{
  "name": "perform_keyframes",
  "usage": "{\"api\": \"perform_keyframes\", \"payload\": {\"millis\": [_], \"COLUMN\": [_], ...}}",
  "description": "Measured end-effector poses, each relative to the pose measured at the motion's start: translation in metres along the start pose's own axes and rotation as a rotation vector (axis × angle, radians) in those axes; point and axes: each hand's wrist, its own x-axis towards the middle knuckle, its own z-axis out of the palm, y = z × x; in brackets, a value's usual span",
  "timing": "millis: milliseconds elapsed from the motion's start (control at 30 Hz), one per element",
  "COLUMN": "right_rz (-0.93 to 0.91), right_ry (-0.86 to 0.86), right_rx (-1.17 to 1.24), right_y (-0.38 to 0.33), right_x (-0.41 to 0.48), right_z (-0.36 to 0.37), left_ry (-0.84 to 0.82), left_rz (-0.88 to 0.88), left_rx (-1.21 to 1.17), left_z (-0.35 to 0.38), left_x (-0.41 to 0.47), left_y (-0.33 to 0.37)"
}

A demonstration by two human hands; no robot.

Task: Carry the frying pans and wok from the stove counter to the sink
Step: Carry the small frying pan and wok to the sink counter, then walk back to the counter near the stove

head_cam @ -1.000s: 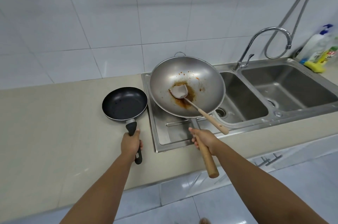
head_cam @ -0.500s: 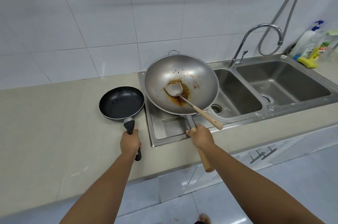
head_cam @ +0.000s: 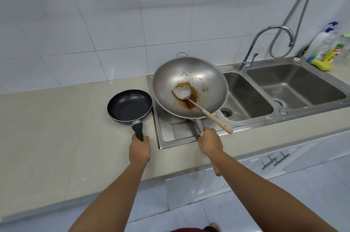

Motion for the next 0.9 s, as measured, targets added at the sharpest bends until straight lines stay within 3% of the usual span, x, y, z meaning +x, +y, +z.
{"api": "perform_keyframes", "payload": {"millis": [167, 300, 400, 567, 900], "right_rz": [0.004, -0.033, -0.110, -0.140, 0.095], "right_ry": [0.016, 0.056, 0.136, 0.093, 0.079], "right_rx": [-0.024, 0.048, 0.050, -0.137, -0.315], "right_y": [-0.006, -0.016, -0.018, 0.010, 0.157], "right_x": [-0.002, 0.000, 0.007, 0.034, 0.054], "right_z": [-0.005, -0.017, -0.039, -0.085, -0.163], "left_ry": [0.118, 0.178, 0.080, -0.128, -0.443], "left_rz": [0.063, 0.231, 0.358, 0.610, 1.026], "left_rx": [0.136, 0.226, 0.379, 0.628, 1.080], "left_z": [0.005, 0.016, 0.027, 0.062, 0.199], "left_x": [-0.014, -0.020, -0.015, -0.009, -0.076], "left_y": [0.010, 0.027, 0.046, 0.094, 0.184]}}
